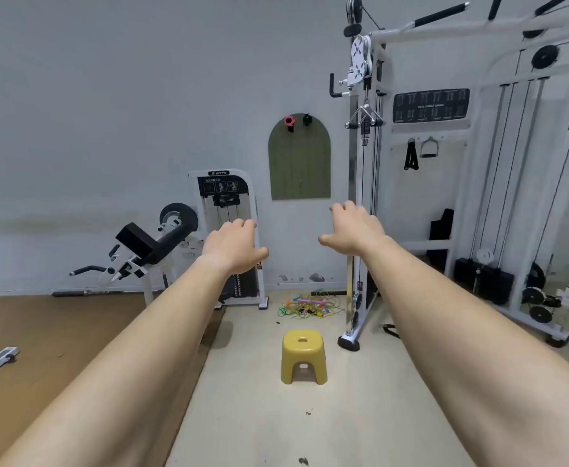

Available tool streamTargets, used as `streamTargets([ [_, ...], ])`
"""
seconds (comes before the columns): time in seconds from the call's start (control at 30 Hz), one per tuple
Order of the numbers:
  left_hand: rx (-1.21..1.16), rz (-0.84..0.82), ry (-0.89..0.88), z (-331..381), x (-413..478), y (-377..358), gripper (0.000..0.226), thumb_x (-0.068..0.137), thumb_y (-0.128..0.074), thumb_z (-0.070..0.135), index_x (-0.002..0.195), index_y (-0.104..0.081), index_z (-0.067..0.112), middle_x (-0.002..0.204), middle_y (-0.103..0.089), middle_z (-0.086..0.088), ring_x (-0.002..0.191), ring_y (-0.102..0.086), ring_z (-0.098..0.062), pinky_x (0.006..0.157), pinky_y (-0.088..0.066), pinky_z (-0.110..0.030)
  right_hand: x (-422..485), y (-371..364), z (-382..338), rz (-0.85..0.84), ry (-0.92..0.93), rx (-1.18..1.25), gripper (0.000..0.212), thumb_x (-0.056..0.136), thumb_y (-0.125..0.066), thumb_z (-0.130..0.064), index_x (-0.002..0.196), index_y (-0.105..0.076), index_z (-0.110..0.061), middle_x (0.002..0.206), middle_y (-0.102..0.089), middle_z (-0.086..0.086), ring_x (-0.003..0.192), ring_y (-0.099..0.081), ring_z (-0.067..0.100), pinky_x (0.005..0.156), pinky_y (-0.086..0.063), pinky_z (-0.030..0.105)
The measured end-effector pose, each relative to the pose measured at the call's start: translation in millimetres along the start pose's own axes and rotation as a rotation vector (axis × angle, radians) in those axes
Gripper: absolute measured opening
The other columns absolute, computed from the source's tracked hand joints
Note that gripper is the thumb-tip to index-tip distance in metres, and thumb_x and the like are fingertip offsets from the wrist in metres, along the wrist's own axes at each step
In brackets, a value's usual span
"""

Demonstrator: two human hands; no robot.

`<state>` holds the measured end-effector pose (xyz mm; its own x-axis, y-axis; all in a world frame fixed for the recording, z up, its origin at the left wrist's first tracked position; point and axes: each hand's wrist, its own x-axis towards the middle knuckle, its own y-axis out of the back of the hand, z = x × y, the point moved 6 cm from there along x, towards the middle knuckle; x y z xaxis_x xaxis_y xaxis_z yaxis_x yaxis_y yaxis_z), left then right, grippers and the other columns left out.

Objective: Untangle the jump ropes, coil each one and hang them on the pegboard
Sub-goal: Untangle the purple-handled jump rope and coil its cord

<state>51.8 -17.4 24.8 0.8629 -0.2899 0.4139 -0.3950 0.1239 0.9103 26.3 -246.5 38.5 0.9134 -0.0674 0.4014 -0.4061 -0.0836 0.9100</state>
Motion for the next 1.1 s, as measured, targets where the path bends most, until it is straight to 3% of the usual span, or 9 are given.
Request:
streamTargets([
  [0.17, -0.004, 0.004, 0.019, -39, 111, -77, 0.063, 0.09, -0.053, 0.05, 0.143, -0.041, 0.017, 0.14, -0.052, -0.007, 0.126, -0.049, -0.027, 0.094, -0.048, -0.044, 113, -83, 3, -0.006, 0.008, -0.04, 0.065, 0.087, -0.06, -0.049, 0.138, -0.043, -0.013, 0.136, -0.048, 0.012, 0.125, -0.046, 0.032, 0.095, -0.044, 0.046],
  [0.37, -0.036, -0.047, 0.052, -97, 293, -162, 0.063, 0.091, -0.053, 0.051, 0.143, -0.04, 0.018, 0.14, -0.05, -0.007, 0.126, -0.049, -0.027, 0.094, -0.047, -0.046, 316, -160, 19, -0.04, -0.003, -0.041, 0.06, 0.087, -0.059, -0.048, 0.134, -0.045, -0.013, 0.135, -0.047, 0.011, 0.125, -0.045, 0.031, 0.088, -0.04, 0.042],
  [0.67, -0.069, -0.093, 0.08, -207, 530, -275, 0.065, 0.092, -0.051, 0.05, 0.147, -0.036, 0.018, 0.145, -0.047, -0.007, 0.131, -0.045, -0.027, 0.096, -0.046, -0.045, 568, -285, -5, -0.095, -0.01, -0.013, 0.064, 0.086, -0.059, -0.046, 0.138, -0.044, -0.013, 0.138, -0.046, 0.012, 0.128, -0.045, 0.032, 0.098, -0.043, 0.045],
  [0.87, -0.018, -0.181, -0.013, -276, 690, -379, 0.069, 0.092, -0.052, 0.051, 0.149, -0.032, 0.017, 0.147, -0.042, -0.008, 0.134, -0.041, -0.028, 0.097, -0.047, -0.048, 730, -397, -25, -0.163, -0.063, -0.026, 0.064, 0.087, -0.06, -0.045, 0.139, -0.043, -0.013, 0.141, -0.044, 0.012, 0.13, -0.042, 0.032, 0.099, -0.041, 0.046],
  [1.1, -0.1, -0.223, -0.068, -343, 889, -453, 0.071, 0.091, -0.053, 0.053, 0.149, -0.034, 0.017, 0.146, -0.043, -0.008, 0.133, -0.043, -0.028, 0.1, -0.046, -0.048, 928, -477, -56, -0.165, -0.104, 0.068, 0.063, 0.088, -0.06, -0.042, 0.142, -0.042, -0.014, 0.14, -0.045, 0.009, 0.129, -0.044, 0.03, 0.098, -0.044, 0.044],
])
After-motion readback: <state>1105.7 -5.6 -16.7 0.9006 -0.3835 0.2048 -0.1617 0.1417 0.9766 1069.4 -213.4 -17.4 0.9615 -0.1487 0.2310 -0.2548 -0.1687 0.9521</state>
